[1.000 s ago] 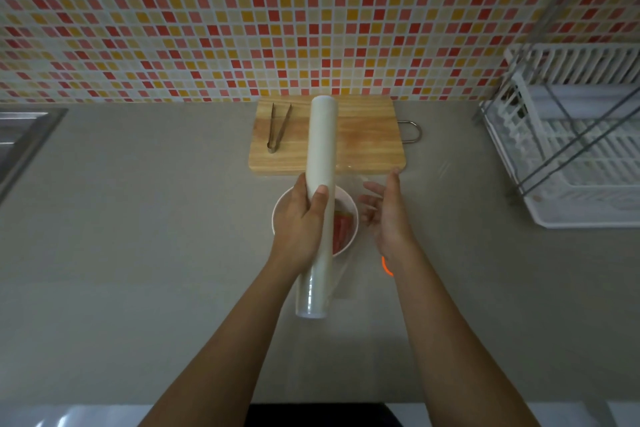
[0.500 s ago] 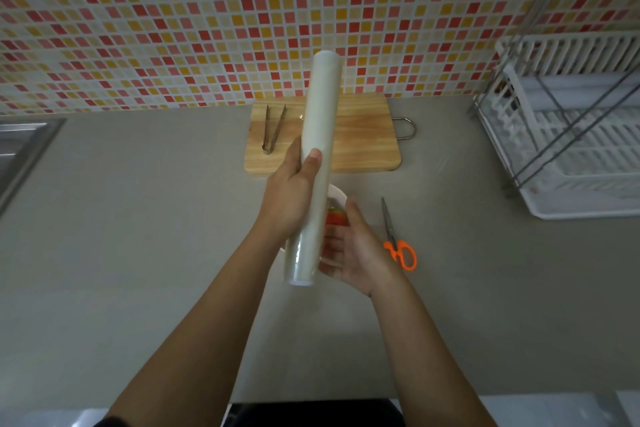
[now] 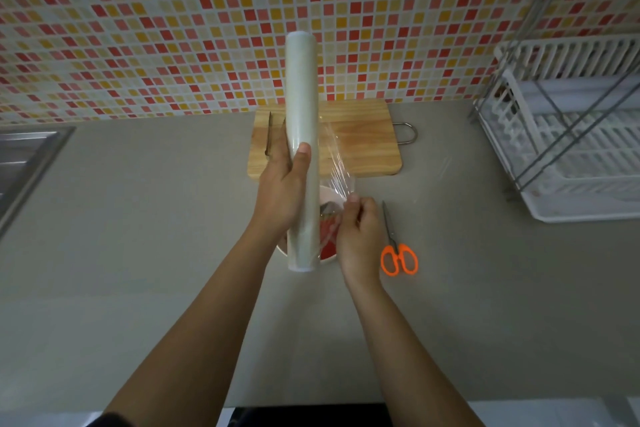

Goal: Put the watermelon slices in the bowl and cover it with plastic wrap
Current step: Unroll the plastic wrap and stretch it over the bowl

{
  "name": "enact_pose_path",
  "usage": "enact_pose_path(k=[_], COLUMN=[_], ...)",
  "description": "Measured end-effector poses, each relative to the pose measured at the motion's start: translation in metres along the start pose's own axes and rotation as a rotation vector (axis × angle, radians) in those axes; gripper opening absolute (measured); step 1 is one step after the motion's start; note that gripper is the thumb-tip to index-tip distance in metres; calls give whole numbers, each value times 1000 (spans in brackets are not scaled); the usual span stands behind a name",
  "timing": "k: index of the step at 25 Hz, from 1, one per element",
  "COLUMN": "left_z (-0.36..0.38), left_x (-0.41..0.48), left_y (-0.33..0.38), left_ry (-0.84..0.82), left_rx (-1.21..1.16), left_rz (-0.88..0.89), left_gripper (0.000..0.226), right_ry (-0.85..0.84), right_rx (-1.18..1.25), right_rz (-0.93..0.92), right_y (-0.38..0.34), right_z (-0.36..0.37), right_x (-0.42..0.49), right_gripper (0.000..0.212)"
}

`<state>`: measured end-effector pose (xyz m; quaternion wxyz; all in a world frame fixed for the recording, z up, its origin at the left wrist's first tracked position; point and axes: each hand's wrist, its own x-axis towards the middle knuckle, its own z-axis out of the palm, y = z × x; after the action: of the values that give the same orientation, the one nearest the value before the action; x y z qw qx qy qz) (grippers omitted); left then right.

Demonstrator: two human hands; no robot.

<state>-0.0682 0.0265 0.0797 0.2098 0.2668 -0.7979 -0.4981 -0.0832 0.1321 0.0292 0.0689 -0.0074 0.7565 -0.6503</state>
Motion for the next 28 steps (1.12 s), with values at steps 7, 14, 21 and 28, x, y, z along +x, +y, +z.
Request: enact_pose_path(k=[7,14,21,28], left_z=[18,31,31,25], left_x=[-2,6,2,-21], left_y=[5,-9,-20,-30], left_ry=[97,-246,-102,-24], left_rx=[139,65,283,308], left_rz=[202,-174,-242,-211], left_gripper=[57,72,42,47], right_ry=[151,208,-141,-247], right_rx=[-63,-88,63,28], right_rz=[-169,67,483,635], right_y=[0,52,79,71], right_z=[1,-28,-24,-23], right_x=[5,21,25,45], right_gripper=[18,23,32,27])
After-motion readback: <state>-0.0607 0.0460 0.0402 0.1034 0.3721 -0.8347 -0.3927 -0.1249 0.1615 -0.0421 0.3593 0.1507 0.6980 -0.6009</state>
